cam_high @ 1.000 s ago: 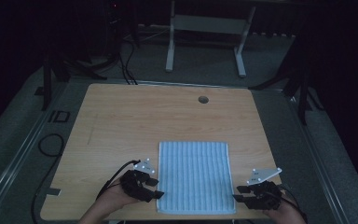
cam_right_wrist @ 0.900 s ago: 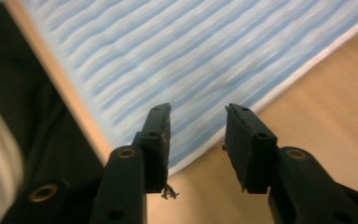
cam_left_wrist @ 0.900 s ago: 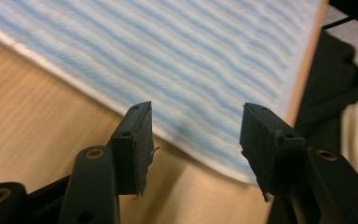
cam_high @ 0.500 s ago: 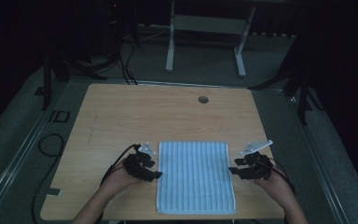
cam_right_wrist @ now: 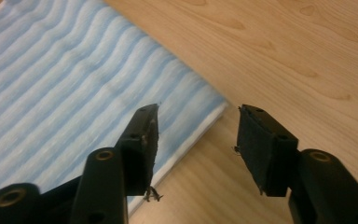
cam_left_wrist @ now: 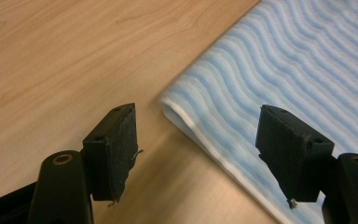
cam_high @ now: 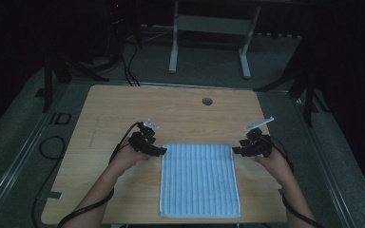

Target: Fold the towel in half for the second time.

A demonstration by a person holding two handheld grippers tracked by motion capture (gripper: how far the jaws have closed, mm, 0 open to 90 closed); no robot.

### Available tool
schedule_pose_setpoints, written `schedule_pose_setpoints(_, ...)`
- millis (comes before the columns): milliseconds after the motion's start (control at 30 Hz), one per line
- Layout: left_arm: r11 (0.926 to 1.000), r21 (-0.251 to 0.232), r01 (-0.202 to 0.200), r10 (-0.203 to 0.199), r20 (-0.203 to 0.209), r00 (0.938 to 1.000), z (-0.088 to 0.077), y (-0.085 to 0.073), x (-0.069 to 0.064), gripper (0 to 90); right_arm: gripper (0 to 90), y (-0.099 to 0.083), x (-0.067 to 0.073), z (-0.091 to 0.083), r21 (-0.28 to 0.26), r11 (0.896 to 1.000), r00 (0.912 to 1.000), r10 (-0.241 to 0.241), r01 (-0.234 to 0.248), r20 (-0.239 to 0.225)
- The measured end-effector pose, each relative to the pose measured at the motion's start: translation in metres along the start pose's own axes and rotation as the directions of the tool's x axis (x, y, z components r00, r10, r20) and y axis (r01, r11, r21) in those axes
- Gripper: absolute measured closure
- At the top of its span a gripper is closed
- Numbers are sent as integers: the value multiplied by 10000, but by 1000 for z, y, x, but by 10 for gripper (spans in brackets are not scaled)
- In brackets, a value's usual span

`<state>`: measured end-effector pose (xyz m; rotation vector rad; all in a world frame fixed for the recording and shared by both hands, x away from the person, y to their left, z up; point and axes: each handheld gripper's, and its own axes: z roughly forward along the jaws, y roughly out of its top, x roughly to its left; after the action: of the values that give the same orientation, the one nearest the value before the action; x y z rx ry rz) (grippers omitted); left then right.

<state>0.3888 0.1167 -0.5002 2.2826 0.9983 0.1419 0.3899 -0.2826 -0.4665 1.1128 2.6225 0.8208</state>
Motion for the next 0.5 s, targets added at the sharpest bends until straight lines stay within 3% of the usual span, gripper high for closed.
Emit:
schedule_pose_setpoints(233,9996,275,25,-27,59,10000,19,9,6,302,389,14,-17,22,422,9970,9978,657,-656,-9)
schedule_pose_setpoints(500,9984,557,-95,82,248,9997,36,12,6,360,376,18,-28,39,748,9902,9929,1187,-1181,-28)
